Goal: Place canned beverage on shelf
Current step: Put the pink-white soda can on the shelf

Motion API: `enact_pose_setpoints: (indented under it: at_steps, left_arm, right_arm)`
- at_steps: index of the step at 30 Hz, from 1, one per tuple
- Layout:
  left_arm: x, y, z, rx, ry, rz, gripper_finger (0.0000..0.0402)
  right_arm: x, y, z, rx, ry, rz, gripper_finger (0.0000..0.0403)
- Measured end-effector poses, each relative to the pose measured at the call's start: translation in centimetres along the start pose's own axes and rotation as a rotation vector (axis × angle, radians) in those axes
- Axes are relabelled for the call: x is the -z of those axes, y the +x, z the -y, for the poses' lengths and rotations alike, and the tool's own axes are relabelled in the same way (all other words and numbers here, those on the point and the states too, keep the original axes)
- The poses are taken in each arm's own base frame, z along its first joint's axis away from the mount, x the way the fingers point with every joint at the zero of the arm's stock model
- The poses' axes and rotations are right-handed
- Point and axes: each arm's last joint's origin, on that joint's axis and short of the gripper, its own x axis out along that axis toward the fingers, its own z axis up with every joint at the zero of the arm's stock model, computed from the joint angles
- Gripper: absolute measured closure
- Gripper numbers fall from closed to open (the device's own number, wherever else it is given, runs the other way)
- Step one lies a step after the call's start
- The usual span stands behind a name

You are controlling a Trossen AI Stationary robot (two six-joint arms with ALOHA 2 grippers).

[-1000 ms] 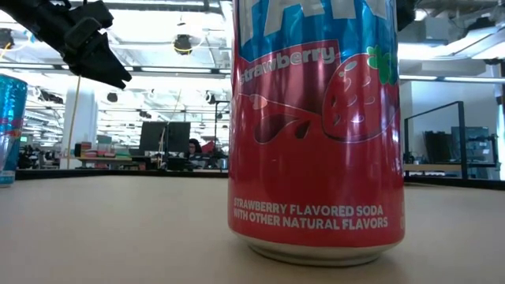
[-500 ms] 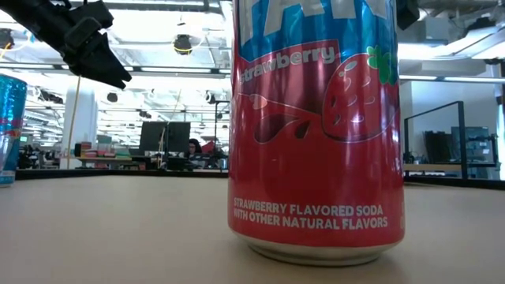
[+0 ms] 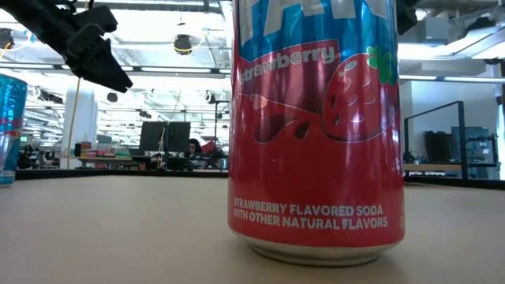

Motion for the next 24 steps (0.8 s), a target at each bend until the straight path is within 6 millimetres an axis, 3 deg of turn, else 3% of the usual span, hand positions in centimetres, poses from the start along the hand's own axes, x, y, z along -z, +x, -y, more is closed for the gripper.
enact_pose_setpoints:
  at_steps: [8, 16, 24]
  left_arm:
    - [0.0, 0.3, 0.2, -0.004, 0.009, -0.017, 0.0019]
    - [0.0, 0.3, 0.2, -0.001, 0.01, -0.019, 0.0019]
    - [0.1, 0.3, 0.3, 0.027, 0.01, -0.023, 0.0019]
  right_arm:
    - [0.1, 0.0, -0.2, 0.032, -0.007, -0.01, 0.0046]
    - [0.0, 0.0, -0.3, 0.056, -0.005, -0.002, 0.0135]
    - [-0.3, -1.0, -0.2, 0.106, -0.011, 0.017, 0.0137]
